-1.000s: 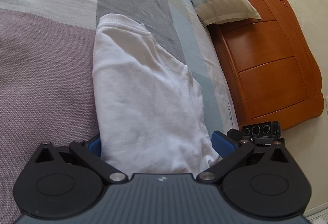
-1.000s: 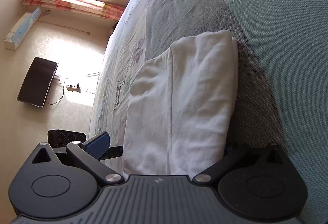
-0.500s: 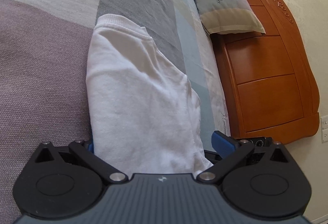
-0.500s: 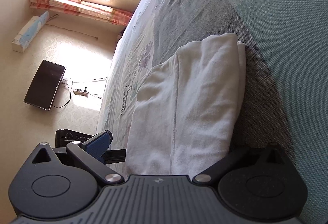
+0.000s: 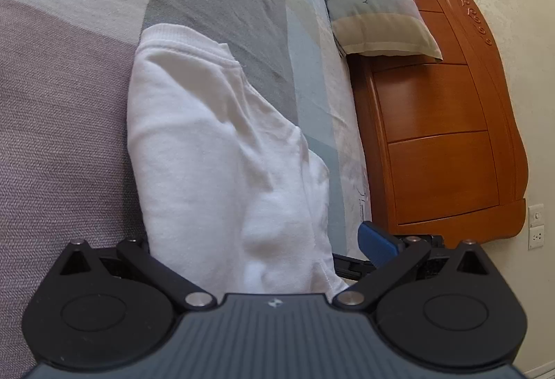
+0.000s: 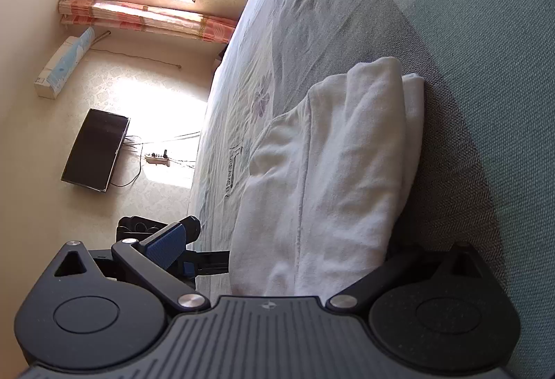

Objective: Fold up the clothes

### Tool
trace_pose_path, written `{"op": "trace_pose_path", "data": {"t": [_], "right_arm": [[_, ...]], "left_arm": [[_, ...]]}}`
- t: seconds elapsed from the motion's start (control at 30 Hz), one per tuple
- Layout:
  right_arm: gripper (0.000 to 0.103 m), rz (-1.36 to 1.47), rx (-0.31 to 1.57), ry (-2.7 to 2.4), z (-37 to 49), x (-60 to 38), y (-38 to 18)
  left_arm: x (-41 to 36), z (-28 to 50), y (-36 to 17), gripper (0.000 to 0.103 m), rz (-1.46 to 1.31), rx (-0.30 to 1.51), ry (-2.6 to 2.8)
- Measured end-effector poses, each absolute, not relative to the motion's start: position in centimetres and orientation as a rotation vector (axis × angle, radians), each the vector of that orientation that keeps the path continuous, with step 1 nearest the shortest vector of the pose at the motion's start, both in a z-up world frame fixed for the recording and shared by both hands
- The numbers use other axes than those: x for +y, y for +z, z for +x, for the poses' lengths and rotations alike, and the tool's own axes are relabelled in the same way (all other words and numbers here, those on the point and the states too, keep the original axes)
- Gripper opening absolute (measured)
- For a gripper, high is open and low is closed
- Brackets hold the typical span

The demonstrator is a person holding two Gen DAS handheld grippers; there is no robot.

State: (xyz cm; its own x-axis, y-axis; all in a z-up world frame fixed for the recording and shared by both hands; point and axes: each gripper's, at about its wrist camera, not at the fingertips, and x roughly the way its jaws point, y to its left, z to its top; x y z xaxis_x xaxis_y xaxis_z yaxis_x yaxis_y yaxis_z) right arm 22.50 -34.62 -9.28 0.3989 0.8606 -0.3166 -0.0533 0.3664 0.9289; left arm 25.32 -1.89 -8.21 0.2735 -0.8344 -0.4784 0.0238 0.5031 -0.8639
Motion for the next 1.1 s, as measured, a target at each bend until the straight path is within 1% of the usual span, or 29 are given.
{"op": "trace_pose_path", "data": {"t": [0.4, 0.67, 0.9, 1.1], "right_arm": [[0.103, 0.967, 0.915, 0.762, 22.1, -35.2, -5.7], [0.103, 0.959, 0.87, 0.743, 21.3, -37.2, -4.5], [0.103, 0.972, 0.81, 0.701, 20.4, -41.1, -3.6], [0.103, 0.982, 0.76, 0.634, 19.6, -46.7, -3.2]], "left_arm": [[-2.8, 24.3, -6.0, 0.102, -0.908, 1.119, -0.757], [-5.6, 24.6, -4.5, 0.102, -0.887, 1.104, -0.793], [-9.9, 26.0, -3.8, 0.102, -0.89, 1.118, -0.862], [-16.9, 28.1, -3.3, 0.102, -0.858, 1.144, -0.94]]}}
